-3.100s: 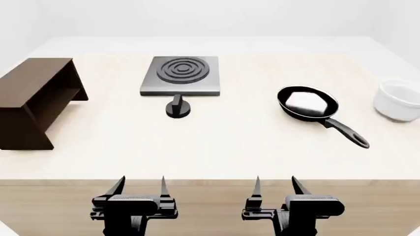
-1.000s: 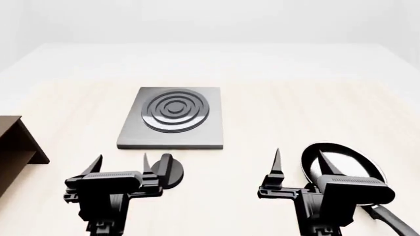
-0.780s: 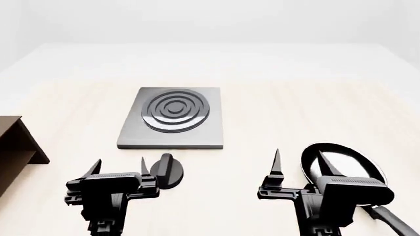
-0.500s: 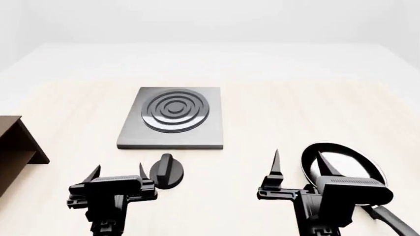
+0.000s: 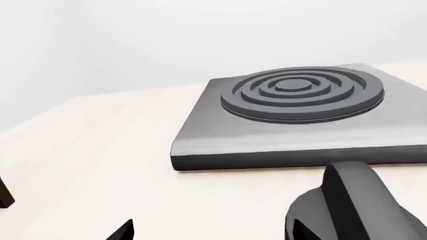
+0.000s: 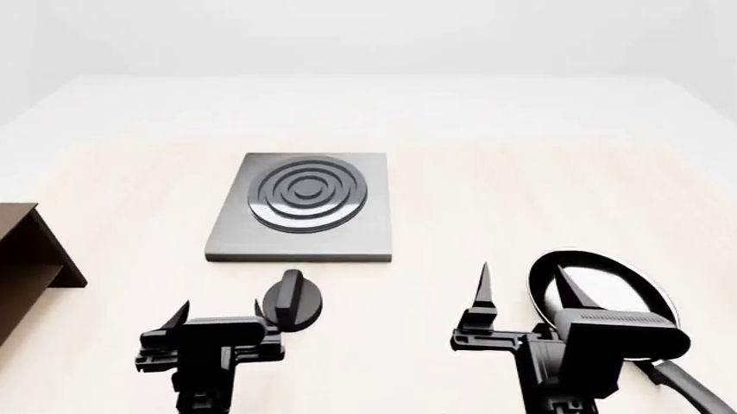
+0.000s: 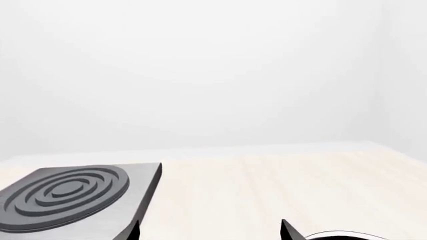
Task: Turn on the stove and put the frying pan on it.
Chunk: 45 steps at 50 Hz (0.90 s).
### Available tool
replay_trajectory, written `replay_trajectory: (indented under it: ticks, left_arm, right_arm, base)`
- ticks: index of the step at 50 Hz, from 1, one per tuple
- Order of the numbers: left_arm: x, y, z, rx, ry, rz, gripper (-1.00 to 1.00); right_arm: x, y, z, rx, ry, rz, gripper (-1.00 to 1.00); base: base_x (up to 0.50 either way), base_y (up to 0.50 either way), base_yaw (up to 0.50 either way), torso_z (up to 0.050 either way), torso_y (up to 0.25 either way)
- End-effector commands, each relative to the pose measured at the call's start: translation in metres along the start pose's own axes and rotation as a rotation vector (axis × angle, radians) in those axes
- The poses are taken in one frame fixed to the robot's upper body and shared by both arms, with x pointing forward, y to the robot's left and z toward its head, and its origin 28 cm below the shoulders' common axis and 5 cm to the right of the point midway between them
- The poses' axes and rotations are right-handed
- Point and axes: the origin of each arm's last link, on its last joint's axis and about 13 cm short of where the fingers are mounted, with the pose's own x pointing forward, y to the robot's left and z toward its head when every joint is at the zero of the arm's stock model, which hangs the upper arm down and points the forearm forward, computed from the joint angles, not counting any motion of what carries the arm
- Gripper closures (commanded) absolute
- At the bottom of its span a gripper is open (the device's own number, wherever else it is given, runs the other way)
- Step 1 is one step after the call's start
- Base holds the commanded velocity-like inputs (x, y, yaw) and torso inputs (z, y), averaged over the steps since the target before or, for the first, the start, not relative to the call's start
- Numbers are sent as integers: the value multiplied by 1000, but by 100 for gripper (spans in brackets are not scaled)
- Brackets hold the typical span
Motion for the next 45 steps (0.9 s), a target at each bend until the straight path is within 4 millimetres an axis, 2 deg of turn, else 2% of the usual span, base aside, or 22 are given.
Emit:
replay_trajectory:
  ticks: [1, 8, 17, 26, 29, 39, 45]
  left_arm:
    - [4, -9, -5, 31, 11, -22, -100]
    - [-1, -16, 6, 26, -15, -78, -100]
    - [-16, -24, 24, 3, -68, -169, -100]
    - [-26, -26, 35, -20, -87, -221, -100]
    - [-29, -24, 44, -46, -100, -232, -100]
    - [-45, -1, 97, -166, -164, -212, -100]
    - [-44, 10, 106, -190, -191, -161, -100]
  right_arm:
    - [0, 0, 2, 3, -4, 3, -100]
    - [0, -1, 1, 4, -3, 5, -100]
    - [-1, -1, 1, 9, -2, 2, -100]
    - [-1, -2, 0, 9, -1, -3, -100]
    - [-1, -2, 0, 10, 0, -4, -100]
    - [0, -3, 1, 25, 18, 17, -100]
    - [4, -4, 14, 19, 30, 53, -100]
  base:
    - [0, 0, 0, 0, 0]
    - [0, 0, 0, 0, 0]
    - [0, 0, 0, 0, 0]
    - [0, 0, 0, 0, 0]
    - [0, 0, 0, 0, 0]
    - [0, 0, 0, 0, 0]
    - [0, 0, 0, 0, 0]
